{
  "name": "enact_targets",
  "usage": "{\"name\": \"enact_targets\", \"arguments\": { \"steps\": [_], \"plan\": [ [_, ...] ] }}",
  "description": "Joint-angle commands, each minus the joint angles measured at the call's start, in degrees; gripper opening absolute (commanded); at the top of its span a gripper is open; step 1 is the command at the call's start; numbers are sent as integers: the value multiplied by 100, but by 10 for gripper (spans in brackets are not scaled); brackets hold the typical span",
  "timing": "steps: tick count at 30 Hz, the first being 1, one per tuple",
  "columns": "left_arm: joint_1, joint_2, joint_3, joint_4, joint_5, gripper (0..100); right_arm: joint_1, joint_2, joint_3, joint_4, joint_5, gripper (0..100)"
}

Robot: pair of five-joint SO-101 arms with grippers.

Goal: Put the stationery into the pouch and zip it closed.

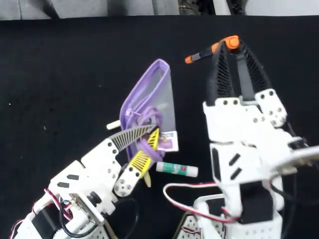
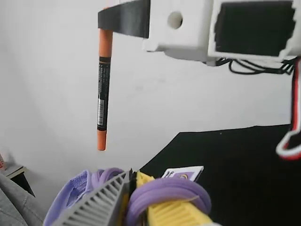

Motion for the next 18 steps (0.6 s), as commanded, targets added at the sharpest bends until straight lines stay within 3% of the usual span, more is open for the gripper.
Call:
{"name": "enact_targets", "arguments": {
  "steps": [1,4,8,18],
  "plan": [
    [84,0,-286,18,484,29,79,-13,778,-1178,26,11],
    [286,0,-295,18,853,29,79,-22,1385,-1987,0,11],
    [391,0,-286,18,747,29,123,-40,1930,-2716,-747,11],
    [514,0,-242,18,765,29,88,-1455,2413,-2716,-703,11]
  ]
}}
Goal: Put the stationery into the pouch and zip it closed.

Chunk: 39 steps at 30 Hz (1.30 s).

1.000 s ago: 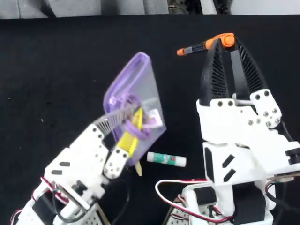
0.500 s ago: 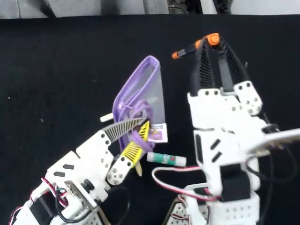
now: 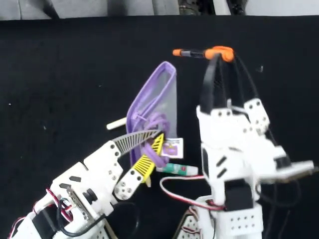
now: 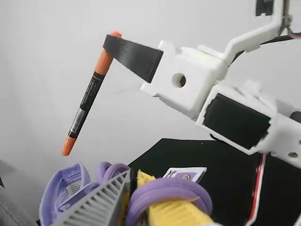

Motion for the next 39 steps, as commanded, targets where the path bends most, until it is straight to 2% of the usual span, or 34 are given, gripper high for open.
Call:
{"name": "enact_targets", "arguments": {
  "steps": [1,5,9,14,20,25,33,39],
  "plan": [
    [259,0,-242,18,62,29,35,-646,4,114,-9,11],
    [470,0,-233,18,53,29,-519,-664,-180,642,35,11],
    [514,0,-233,18,53,29,-941,-716,-470,1143,598,11],
    [497,0,-233,53,53,29,-1029,-699,-1341,2268,730,11],
    [497,0,-145,26,53,29,-993,-716,-2105,3007,1055,11],
    [497,0,-48,18,44,29,-1020,-664,-2422,3332,1108,11],
    [497,0,-110,9,44,29,-1029,-646,-2246,3297,993,11],
    [497,0,-119,0,44,29,-1029,-136,-2237,3508,853,11]
  ]
}}
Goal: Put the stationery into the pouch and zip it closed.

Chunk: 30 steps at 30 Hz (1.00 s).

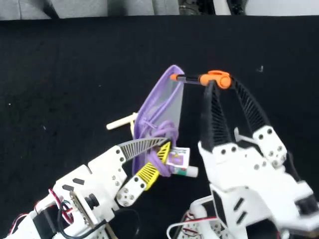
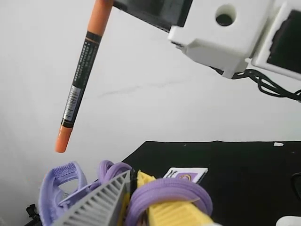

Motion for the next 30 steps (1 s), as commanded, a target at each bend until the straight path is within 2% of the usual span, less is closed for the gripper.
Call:
{"name": "enact_targets", "arguments": {
  "steps": [1,7,12,18,21,25,30],
  "plan": [
    [66,0,-119,-35,44,29,-62,558,-110,387,-79,11],
    [66,-9,-303,-26,44,29,-70,549,101,510,-79,11],
    [66,-9,-321,18,44,29,-70,549,198,1134,-70,25],
    [110,-9,-295,18,44,29,-70,549,163,1512,-18,250],
    [110,-9,-295,18,44,29,-105,558,154,1503,316,274],
    [110,-9,-233,26,44,29,-624,558,-180,1626,967,276],
    [66,-9,-154,26,44,29,-870,611,-1534,3182,1908,276]
  ]
}}
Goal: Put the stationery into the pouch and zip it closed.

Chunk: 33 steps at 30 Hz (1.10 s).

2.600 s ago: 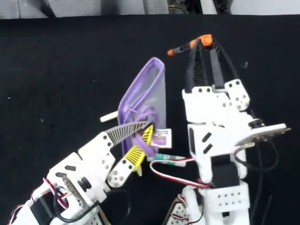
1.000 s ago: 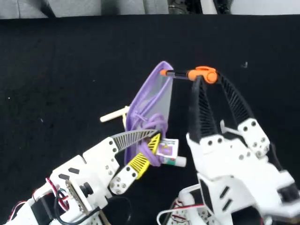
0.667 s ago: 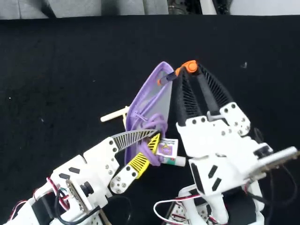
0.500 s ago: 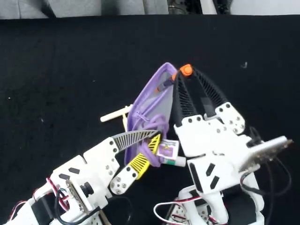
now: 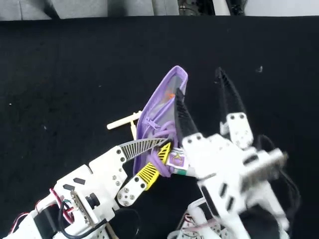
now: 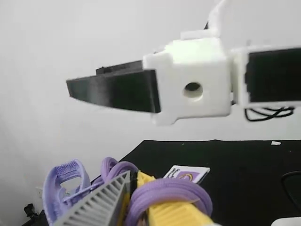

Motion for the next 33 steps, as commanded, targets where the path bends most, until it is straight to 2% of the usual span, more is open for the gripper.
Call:
{"name": "enact_targets", "arguments": {
  "steps": [1,3,7,12,19,23,29,33],
  "plan": [
    [31,-9,-154,26,35,29,-167,110,-1455,1530,932,274],
    [22,-9,-145,26,-9,29,-167,110,-1877,2268,1371,273],
    [-330,-9,31,-18,-624,29,-167,110,-2290,3578,2057,273],
    [-963,-9,374,-26,-738,29,-176,110,-1921,4492,2602,273],
    [-2123,-9,470,-70,-721,29,-211,57,-295,4589,2629,273],
    [-2721,-9,655,-598,-721,29,-932,48,602,4615,2848,273],
    [-3002,-9,1218,-1398,-721,29,-1187,110,963,4457,3332,273],
    [-3002,-9,1323,-1495,-730,29,-1169,119,1587,4123,3622,273]
  ]
}}
